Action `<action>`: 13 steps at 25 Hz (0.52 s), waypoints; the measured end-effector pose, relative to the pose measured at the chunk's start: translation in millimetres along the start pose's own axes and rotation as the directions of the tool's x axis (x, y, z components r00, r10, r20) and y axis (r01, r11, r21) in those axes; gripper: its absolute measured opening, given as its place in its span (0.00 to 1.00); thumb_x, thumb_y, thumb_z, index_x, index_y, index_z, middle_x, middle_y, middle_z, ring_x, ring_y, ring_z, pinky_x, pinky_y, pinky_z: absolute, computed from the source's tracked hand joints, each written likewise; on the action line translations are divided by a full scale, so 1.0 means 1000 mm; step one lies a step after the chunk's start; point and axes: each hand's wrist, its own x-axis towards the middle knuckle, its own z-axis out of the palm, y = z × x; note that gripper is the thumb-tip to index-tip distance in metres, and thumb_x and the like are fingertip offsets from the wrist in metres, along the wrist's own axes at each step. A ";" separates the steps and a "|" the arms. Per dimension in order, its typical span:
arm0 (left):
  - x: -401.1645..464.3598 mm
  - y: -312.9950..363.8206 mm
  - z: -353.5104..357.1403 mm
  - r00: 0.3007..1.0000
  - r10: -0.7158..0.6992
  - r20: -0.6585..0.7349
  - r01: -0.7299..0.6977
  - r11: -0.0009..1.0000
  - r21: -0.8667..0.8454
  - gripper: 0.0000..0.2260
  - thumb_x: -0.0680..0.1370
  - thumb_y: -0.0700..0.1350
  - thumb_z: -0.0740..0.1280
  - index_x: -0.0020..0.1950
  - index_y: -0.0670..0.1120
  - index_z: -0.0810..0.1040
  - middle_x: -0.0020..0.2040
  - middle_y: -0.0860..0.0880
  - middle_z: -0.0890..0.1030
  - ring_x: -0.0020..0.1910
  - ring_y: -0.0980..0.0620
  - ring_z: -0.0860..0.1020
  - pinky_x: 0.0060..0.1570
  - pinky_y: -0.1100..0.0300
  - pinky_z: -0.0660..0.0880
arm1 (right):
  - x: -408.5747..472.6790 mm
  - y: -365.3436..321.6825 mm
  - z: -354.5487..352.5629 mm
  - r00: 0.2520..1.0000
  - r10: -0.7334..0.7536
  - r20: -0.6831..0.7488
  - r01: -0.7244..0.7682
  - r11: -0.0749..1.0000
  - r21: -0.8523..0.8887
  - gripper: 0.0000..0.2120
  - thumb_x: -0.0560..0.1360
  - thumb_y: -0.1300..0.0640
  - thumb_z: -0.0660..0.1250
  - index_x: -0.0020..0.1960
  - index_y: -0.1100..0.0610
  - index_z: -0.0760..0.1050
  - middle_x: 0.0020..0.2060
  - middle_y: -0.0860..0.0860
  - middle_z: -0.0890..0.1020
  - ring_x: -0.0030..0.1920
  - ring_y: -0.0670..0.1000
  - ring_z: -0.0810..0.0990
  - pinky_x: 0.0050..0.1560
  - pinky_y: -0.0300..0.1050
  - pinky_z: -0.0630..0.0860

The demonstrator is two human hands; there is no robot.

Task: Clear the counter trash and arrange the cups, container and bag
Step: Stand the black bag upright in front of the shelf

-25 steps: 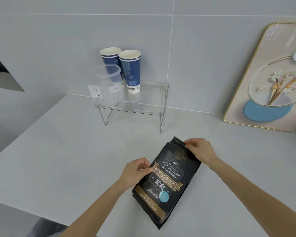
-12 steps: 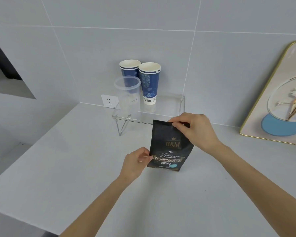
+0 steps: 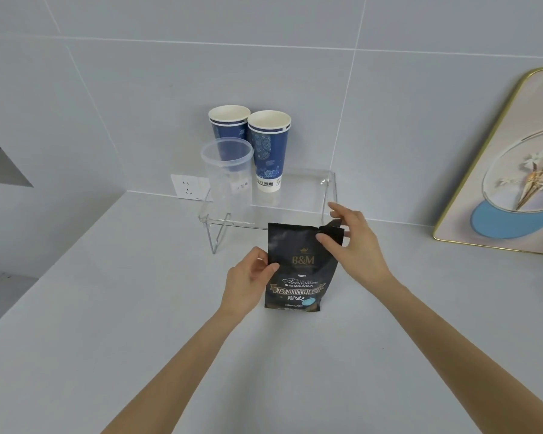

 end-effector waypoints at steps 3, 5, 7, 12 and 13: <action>0.008 -0.002 0.000 1.000 -0.007 -0.006 0.007 1.000 0.021 0.13 0.74 0.46 0.65 0.34 0.53 0.64 0.40 0.48 0.81 0.36 0.52 0.75 0.31 0.76 0.66 | -0.018 0.028 0.003 0.971 0.232 0.058 -0.237 0.965 0.109 0.25 0.72 0.58 0.68 0.66 0.56 0.65 0.58 0.52 0.75 0.55 0.48 0.73 0.56 0.41 0.70; 0.012 -0.003 -0.001 1.000 -0.011 -0.002 0.011 1.000 0.020 0.12 0.74 0.46 0.65 0.33 0.53 0.65 0.40 0.49 0.81 0.36 0.54 0.75 0.31 0.77 0.66 | -0.027 0.040 0.012 0.936 0.306 0.174 -0.325 0.941 0.092 0.21 0.73 0.58 0.66 0.64 0.57 0.68 0.59 0.53 0.78 0.54 0.47 0.75 0.53 0.39 0.70; 0.015 -0.007 0.000 1.000 -0.024 -0.001 0.024 1.000 -0.008 0.09 0.73 0.46 0.66 0.35 0.52 0.68 0.42 0.49 0.81 0.37 0.56 0.76 0.31 0.79 0.66 | -0.031 0.047 0.022 0.909 0.345 0.234 -0.376 0.921 0.102 0.21 0.74 0.58 0.66 0.65 0.57 0.67 0.58 0.53 0.79 0.57 0.50 0.77 0.52 0.39 0.71; 0.008 -0.028 0.012 0.993 -0.069 0.093 0.067 0.997 0.027 0.10 0.73 0.42 0.66 0.54 0.43 0.75 0.52 0.48 0.81 0.49 0.50 0.78 0.35 0.80 0.69 | -0.028 0.051 0.037 0.917 0.380 0.117 -0.390 0.917 0.079 0.18 0.73 0.58 0.66 0.62 0.59 0.71 0.56 0.55 0.81 0.55 0.54 0.80 0.47 0.35 0.75; 0.008 -0.028 0.014 0.995 -0.072 0.063 0.068 0.996 0.052 0.11 0.74 0.43 0.66 0.55 0.42 0.75 0.53 0.47 0.82 0.50 0.48 0.79 0.35 0.77 0.69 | -0.027 0.050 0.038 0.931 0.356 0.076 -0.361 0.930 0.069 0.14 0.73 0.58 0.66 0.58 0.59 0.75 0.52 0.56 0.83 0.51 0.53 0.81 0.41 0.28 0.73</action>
